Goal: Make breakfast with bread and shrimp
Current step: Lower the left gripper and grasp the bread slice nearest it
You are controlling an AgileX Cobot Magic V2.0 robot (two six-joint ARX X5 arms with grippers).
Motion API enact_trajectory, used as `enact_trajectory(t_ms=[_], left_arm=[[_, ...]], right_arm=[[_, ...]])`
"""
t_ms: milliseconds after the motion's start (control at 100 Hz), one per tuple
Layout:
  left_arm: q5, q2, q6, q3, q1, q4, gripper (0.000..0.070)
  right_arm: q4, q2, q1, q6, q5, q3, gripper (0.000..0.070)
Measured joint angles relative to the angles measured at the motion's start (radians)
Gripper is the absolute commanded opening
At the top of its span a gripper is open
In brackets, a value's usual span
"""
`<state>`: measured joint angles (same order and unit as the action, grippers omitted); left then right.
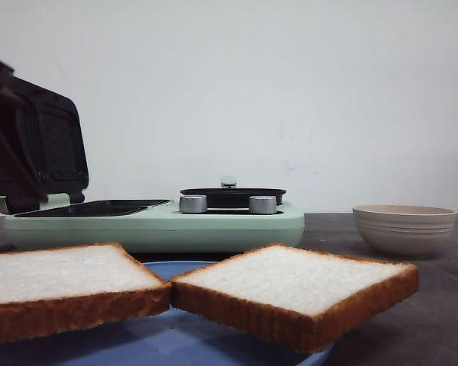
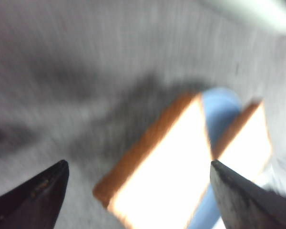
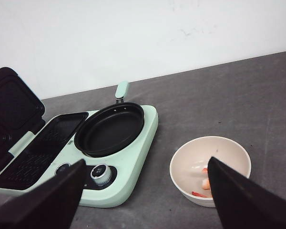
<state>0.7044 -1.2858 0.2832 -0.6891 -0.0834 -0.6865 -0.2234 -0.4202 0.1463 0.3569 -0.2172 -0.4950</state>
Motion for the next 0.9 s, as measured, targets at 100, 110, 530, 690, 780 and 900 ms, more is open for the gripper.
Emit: enact_trajectory(t_ms=[100, 110, 530, 690, 780, 900], left_arm=[[-0.001, -0.044, -0.057, 0.000, 0.000, -0.007, 0.0515], [-0.001, -0.047, -0.061, 0.000, 0.000, -0.006, 0.0515], [0.021, -0.167, -0.091, -0.018, 0.001, 0.016, 0.0515], [0.055, -0.189, -0.098, -0.023, -0.014, 0.013, 0.0513], [0.057, -0.189, -0.102, -0.023, -0.031, 0.012, 0.0496], [0.055, -0.194, -0.103, -0.022, -0.045, 0.005, 0.0331]], right_arm=[[0.000, 0.000, 0.002, 0.000, 0.000, 0.000, 0.0511], [0.000, 0.000, 0.003, 0.000, 0.000, 0.000, 0.0511], [0.000, 0.000, 0.010, 0.000, 0.000, 0.000, 0.0511], [-0.001, 0.000, 0.010, 0.000, 0.001, 0.000, 0.0511], [-0.002, 0.000, 0.010, 0.000, 0.001, 0.000, 0.0511], [-0.004, 0.000, 0.010, 0.000, 0.001, 0.000, 0.0511]])
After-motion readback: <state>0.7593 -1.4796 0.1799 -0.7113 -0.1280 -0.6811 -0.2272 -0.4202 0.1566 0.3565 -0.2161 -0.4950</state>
